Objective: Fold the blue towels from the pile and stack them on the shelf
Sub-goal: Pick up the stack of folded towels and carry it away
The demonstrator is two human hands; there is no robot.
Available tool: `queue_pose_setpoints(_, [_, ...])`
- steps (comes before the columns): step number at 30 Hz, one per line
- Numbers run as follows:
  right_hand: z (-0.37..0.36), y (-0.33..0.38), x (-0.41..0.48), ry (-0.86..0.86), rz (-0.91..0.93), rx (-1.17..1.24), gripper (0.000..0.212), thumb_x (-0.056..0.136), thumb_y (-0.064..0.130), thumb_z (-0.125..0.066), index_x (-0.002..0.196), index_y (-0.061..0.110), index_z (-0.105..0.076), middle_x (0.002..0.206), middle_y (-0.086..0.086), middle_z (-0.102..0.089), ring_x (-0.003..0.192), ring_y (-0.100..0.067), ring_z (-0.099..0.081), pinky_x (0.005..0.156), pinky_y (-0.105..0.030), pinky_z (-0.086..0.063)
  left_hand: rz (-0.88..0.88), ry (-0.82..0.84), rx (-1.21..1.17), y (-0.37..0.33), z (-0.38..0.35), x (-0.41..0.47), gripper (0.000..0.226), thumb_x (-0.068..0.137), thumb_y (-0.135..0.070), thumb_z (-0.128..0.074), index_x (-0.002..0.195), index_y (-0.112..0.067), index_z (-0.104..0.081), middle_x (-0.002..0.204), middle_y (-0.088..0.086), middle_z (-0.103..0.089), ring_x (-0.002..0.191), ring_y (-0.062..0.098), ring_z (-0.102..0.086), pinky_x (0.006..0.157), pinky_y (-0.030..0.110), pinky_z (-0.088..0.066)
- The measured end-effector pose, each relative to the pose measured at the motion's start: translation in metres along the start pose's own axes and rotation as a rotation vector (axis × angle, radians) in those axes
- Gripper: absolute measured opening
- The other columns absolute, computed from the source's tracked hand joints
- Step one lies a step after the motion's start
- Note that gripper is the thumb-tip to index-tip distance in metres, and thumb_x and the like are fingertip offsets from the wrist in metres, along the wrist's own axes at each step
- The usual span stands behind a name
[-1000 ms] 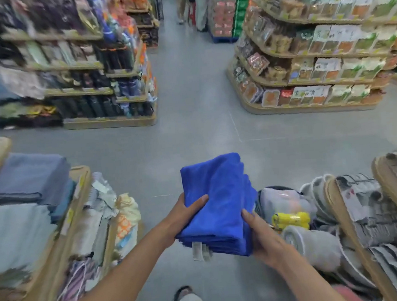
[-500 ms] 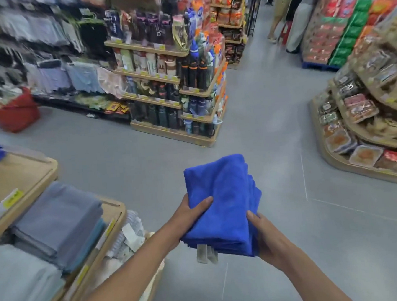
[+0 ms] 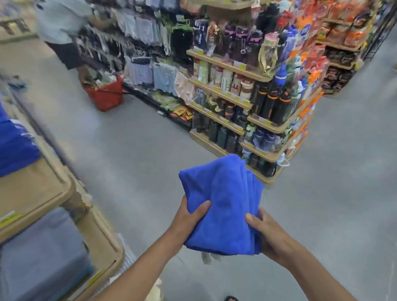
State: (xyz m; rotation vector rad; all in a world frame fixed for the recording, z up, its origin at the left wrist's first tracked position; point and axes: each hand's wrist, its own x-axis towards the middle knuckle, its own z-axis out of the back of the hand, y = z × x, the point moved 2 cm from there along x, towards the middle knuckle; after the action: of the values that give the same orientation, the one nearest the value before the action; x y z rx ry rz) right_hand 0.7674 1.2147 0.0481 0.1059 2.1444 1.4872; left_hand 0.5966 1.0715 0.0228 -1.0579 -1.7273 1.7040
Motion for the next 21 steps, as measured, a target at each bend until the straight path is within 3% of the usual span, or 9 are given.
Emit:
queue_pose_setpoints(5, [0.001, 0.050, 0.111, 0.187, -0.092, -0.111, 0.104, 0.055, 0.056, -0.096, 0.139, 0.019, -0.046, 0.132, 0.001, -0.069, 0.120, -0.025, -0.068, 0.083, -0.038, -0.061, -0.034, -0.273, -0.058, -0.019, 0.041, 0.047, 0.070, 0.077, -0.067, -0.075, 0.138, -0.047, -0.046, 0.136, -0.015, -0.062, 0.127, 0.008, -0.059, 0.102, 0.033, -0.048])
queue_pose_setpoints(9, [-0.043, 0.082, 0.195, 0.417, -0.144, -0.244, 0.104, 0.060, 0.054, -0.095, 0.144, 0.022, -0.043, 0.139, -0.001, -0.065, 0.124, -0.029, -0.065, 0.088, -0.045, -0.060, -0.083, -0.590, -0.165, -0.025, 0.095, 0.059, 0.077, 0.074, -0.060, -0.077, 0.139, -0.034, -0.046, 0.135, -0.013, -0.064, 0.127, 0.009, -0.060, 0.106, 0.036, -0.048])
queue_pose_setpoints(14, [-0.130, 0.114, 0.284, 0.696, -0.153, -0.368, 0.104, 0.062, 0.054, -0.094, 0.147, 0.022, -0.041, 0.143, -0.004, -0.062, 0.127, -0.032, -0.062, 0.097, -0.053, -0.055, -0.172, -0.870, -0.185, -0.055, 0.165, 0.056, 0.070, 0.072, -0.059, -0.073, 0.133, -0.035, -0.050, 0.124, -0.025, -0.067, 0.120, 0.000, -0.062, 0.090, 0.013, -0.050])
queue_pose_setpoints(18, [-0.215, 0.143, 0.335, 0.879, -0.151, -0.443, 0.100, 0.066, 0.055, -0.092, 0.147, 0.024, -0.042, 0.144, -0.002, -0.061, 0.128, -0.029, -0.062, 0.092, -0.046, -0.058, -0.272, -1.099, -0.189, -0.088, 0.224, 0.045, 0.067, 0.067, -0.059, -0.072, 0.125, -0.031, -0.055, 0.121, -0.017, -0.071, 0.118, 0.003, -0.064, 0.095, 0.022, -0.051])
queue_pose_setpoints(21, [-0.280, 0.161, 0.362, 1.002, -0.122, -0.473, 0.099, 0.064, 0.054, -0.093, 0.144, 0.022, -0.045, 0.141, -0.001, -0.063, 0.127, -0.026, -0.063, 0.089, -0.039, -0.059, -0.359, -1.224, -0.180, -0.114, 0.261, 0.033, 0.067, 0.067, -0.057, -0.070, 0.125, -0.027, -0.054, 0.131, -0.001, -0.066, 0.122, 0.013, -0.063, 0.102, 0.033, -0.050])
